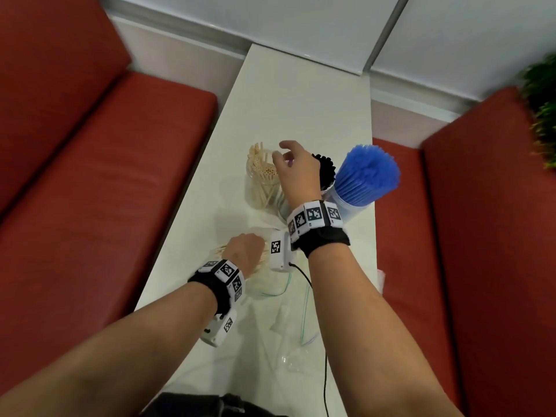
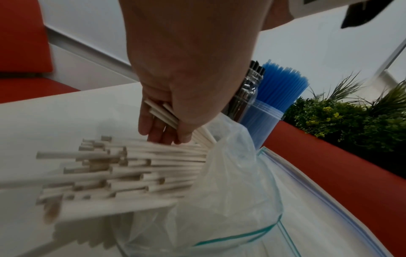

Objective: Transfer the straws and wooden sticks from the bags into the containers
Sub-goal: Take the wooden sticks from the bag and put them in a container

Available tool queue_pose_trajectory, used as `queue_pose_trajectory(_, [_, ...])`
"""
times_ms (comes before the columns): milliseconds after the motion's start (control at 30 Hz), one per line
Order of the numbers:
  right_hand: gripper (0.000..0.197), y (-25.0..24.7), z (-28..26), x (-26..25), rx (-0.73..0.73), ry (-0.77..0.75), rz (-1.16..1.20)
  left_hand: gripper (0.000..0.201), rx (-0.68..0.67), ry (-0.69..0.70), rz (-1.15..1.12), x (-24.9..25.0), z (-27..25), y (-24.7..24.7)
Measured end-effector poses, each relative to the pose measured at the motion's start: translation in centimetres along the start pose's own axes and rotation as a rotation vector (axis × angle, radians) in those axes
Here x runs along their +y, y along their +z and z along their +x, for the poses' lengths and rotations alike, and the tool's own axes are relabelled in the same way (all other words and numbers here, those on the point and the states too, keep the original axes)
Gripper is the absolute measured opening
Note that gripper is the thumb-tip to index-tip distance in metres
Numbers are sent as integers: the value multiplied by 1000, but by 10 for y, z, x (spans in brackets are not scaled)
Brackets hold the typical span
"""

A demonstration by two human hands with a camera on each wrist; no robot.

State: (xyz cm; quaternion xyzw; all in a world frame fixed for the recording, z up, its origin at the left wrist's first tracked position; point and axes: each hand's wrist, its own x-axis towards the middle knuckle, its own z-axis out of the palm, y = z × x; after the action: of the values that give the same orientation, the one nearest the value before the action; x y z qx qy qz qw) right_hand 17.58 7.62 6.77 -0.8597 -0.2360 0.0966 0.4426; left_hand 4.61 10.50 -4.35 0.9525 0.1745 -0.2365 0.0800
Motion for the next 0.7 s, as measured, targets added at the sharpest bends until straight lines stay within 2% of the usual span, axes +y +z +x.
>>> queue_pose_trajectory(67, [31, -3, -23, 9, -33, -5, -6, 22, 16, 15, 53, 1, -8, -9])
queue_pose_trajectory(167, [40, 0, -56, 29, -178, 37, -124, 28, 10, 13, 139, 1, -19, -23])
queue_pose_trajectory(300, [67, 19, -87, 55, -355, 69, -476, 31, 6, -34, 202, 5, -38, -57])
queue_pose_trajectory(433, [88, 34, -110, 67, -455, 78, -588, 28, 22, -58, 219, 14, -61, -97])
queue_pose_trajectory(500, [81, 36, -115, 64, -457, 51, -541, 27, 31, -91, 243, 19, -73, -116])
queue_pose_trajectory(567, [64, 33, -117, 56, -432, 8, -480, 27, 77, -117, 250, 24, -84, -132])
queue_pose_trajectory(600, [51, 32, -117, 52, -398, -30, -440, 26, 102, -106, 249, 27, -90, -140])
queue_pose_trajectory(667, [14, 24, -120, 42, -282, -37, -243, 24, 163, -50, 240, 30, -101, -155])
queue_pose_trajectory(700, [25, 18, -122, 35, -248, 2, -122, 21, 196, -17, 234, 31, -107, -165])
